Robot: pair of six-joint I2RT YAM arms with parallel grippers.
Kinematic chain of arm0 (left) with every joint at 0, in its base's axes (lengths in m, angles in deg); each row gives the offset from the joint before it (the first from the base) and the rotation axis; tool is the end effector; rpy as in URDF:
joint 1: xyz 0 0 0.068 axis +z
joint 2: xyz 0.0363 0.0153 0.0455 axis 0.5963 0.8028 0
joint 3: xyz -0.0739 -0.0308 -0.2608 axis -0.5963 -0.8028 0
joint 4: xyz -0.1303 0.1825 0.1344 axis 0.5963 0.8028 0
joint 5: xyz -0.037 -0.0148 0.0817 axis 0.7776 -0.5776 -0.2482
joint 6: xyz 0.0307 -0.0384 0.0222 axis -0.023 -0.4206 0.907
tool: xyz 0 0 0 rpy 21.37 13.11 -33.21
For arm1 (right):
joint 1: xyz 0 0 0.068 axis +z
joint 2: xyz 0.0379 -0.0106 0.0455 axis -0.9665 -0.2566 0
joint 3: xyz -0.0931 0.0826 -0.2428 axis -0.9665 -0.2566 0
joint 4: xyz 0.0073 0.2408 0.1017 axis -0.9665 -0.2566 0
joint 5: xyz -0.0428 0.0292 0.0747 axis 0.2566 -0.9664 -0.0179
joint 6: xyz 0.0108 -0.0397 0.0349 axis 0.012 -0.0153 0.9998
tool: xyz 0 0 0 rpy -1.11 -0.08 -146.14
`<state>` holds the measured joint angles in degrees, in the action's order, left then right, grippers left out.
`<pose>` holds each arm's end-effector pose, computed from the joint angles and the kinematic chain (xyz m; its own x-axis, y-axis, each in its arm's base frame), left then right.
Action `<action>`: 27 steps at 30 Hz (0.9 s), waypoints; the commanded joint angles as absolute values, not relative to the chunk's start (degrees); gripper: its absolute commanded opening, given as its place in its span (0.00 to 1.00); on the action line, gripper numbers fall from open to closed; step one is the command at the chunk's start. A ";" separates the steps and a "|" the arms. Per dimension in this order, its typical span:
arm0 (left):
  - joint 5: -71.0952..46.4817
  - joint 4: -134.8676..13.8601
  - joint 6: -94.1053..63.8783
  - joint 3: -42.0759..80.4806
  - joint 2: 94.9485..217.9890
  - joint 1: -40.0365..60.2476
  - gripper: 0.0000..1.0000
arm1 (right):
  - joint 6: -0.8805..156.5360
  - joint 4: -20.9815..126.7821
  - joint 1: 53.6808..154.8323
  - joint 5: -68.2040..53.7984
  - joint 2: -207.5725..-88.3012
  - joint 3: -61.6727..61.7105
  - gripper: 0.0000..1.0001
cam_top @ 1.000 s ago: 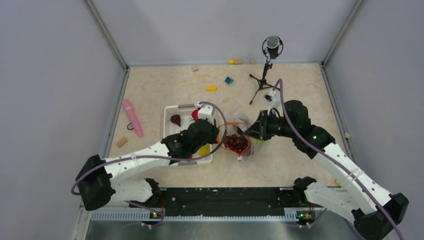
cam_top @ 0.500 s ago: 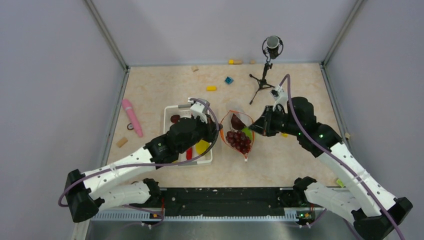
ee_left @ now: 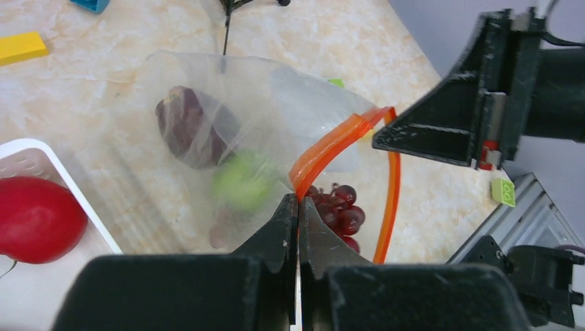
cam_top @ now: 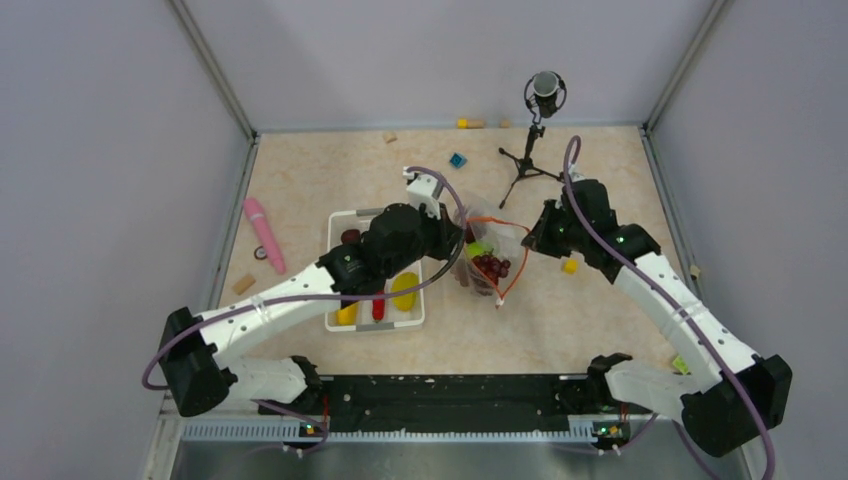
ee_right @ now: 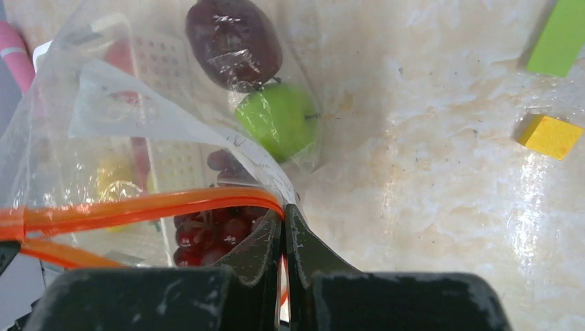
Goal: Place the food in the zip-top bag and seal the zipper
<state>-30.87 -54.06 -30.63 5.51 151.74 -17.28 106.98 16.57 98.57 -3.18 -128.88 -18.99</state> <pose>0.1756 -0.2299 0.3385 -0.4655 -0.1225 -0.8765 0.5411 0.7443 -0.3913 0.2070 0.0923 0.3096 -0.7583 0.3101 -0.5734 0.0069 0.8834 0.4686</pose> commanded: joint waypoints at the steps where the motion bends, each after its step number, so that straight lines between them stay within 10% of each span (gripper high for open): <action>1: -30.05 -54.88 -31.72 10.18 154.35 -14.42 0.00 | 103.72 16.81 97.91 -2.05 -127.18 -15.94 0.00; 14: -13.18 -55.31 -34.50 6.72 143.08 -13.43 0.00 | 103.56 6.05 97.95 -27.24 -121.20 -5.49 0.00; 27: -15.43 -55.49 -39.19 6.34 154.90 -8.67 0.00 | 97.00 0.80 97.90 -0.18 -129.30 -6.14 0.00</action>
<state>-16.95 -52.79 -36.70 6.58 150.23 -11.40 99.92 0.63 98.42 -9.87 -127.69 -5.90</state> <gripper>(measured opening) 0.010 0.007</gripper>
